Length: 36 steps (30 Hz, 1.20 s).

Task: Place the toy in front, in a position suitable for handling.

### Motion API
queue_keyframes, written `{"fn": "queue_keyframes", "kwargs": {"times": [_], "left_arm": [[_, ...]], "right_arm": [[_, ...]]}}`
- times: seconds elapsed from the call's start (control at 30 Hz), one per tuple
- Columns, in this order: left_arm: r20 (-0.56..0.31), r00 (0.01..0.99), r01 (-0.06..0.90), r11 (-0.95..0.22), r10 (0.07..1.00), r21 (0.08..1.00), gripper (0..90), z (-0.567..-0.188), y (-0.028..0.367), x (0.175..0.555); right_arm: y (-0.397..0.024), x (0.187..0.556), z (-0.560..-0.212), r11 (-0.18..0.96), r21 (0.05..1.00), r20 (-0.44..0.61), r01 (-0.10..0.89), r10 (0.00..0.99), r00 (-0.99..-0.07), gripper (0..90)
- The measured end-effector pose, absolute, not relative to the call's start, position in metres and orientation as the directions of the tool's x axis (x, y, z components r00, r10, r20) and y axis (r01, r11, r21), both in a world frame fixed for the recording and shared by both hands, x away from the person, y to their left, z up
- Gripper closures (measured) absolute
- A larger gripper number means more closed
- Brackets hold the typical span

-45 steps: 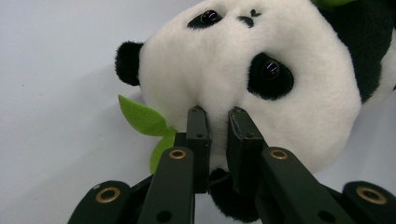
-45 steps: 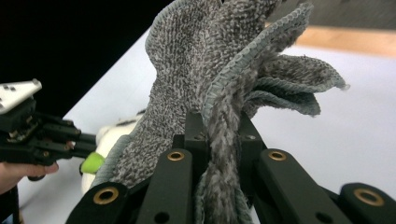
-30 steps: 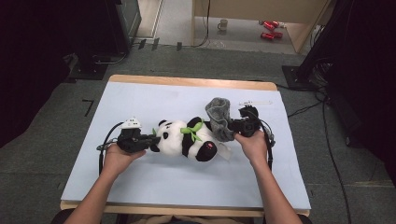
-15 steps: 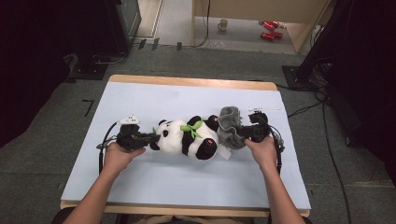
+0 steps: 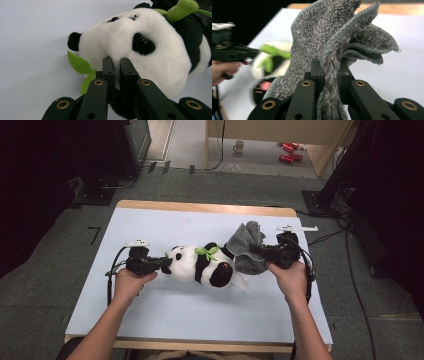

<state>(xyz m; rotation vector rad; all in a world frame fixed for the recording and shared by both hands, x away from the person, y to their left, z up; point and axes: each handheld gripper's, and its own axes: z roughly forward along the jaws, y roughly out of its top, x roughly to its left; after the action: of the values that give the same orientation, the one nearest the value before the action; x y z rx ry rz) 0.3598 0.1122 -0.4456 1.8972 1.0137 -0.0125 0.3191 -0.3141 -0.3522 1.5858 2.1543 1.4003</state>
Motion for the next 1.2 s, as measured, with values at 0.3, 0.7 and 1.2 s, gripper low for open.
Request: {"fn": "queue_keyframes", "kwargs": {"times": [0.3,0.7,1.2], "left_arm": [[-0.396,0.658,0.646,-0.21,0.64,0.734,84.7,-0.445,0.112,0.361],[-0.389,0.658,0.642,-0.21,0.645,0.738,84.7,-0.445,0.111,0.36],[-0.357,0.668,0.631,-0.242,0.653,0.737,85.1,-0.446,0.107,0.36]], "right_arm": [[-0.28,0.306,-0.316,0.076,0.769,0.391,0.634,0.728,-0.562,80.8],[-0.239,0.297,-0.321,0.148,0.749,0.44,0.646,0.619,-0.651,80.7],[-0.269,0.301,-0.388,0.163,0.657,0.403,0.736,0.749,-0.526,80.8]]}}
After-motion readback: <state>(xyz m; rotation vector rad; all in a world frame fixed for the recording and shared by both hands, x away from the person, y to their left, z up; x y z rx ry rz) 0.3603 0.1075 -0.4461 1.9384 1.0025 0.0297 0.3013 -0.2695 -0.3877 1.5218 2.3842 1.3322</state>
